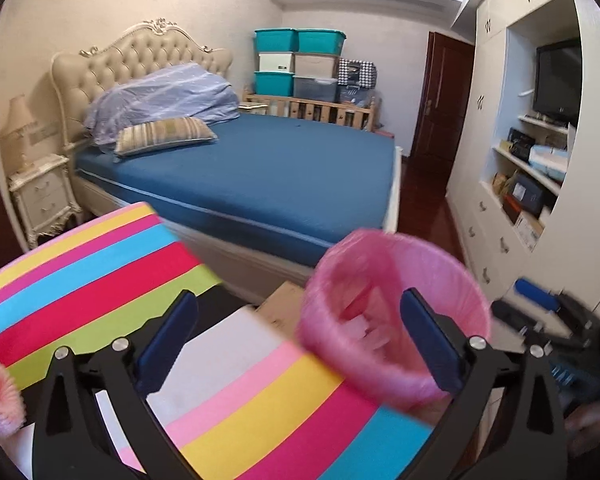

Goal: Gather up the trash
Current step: 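Open both tools over the pink bin to drop tissue and foam, then move both open tools back over the table items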

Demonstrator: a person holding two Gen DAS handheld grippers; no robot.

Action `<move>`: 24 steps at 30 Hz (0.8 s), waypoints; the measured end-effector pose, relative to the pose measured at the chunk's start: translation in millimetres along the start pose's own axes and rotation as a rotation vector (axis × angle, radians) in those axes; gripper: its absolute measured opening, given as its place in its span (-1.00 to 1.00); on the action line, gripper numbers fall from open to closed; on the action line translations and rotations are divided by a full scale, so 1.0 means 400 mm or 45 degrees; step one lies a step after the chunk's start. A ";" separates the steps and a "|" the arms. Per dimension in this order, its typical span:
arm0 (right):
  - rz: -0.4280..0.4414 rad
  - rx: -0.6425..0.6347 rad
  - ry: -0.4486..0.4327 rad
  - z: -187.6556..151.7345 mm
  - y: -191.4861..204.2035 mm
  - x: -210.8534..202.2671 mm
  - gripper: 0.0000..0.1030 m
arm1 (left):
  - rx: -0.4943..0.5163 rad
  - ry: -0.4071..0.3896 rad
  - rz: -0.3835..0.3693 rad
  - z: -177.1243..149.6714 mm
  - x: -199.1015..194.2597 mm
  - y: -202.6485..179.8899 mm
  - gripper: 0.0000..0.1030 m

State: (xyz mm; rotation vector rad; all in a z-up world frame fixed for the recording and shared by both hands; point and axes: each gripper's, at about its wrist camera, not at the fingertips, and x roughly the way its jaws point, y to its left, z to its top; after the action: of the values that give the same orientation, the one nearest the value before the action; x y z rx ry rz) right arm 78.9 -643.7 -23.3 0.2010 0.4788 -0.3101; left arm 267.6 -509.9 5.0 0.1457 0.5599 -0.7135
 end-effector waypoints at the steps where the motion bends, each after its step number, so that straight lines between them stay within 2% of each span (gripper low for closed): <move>1: 0.009 -0.001 -0.002 -0.002 0.008 -0.006 0.33 | 0.024 0.001 0.037 -0.020 -0.021 0.009 0.91; 5: 0.068 -0.014 0.003 -0.026 0.075 -0.027 0.40 | 0.076 0.028 0.105 -0.112 -0.093 0.059 0.91; 13: 0.211 -0.052 0.147 -0.097 0.227 0.005 0.44 | -0.037 0.065 0.197 -0.275 -0.271 0.222 0.91; 19: 0.334 -0.155 0.235 -0.149 0.379 0.011 0.44 | -0.011 0.060 0.402 -0.392 -0.438 0.341 0.91; 24: 0.455 -0.262 0.269 -0.179 0.533 -0.011 0.43 | -0.048 0.050 0.548 -0.475 -0.598 0.444 0.91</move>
State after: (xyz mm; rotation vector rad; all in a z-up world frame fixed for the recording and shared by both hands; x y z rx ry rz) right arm 117.1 -424.9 -58.4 0.1158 0.6678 0.1114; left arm 153.4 -178.3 -38.5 0.2367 0.5556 -0.2825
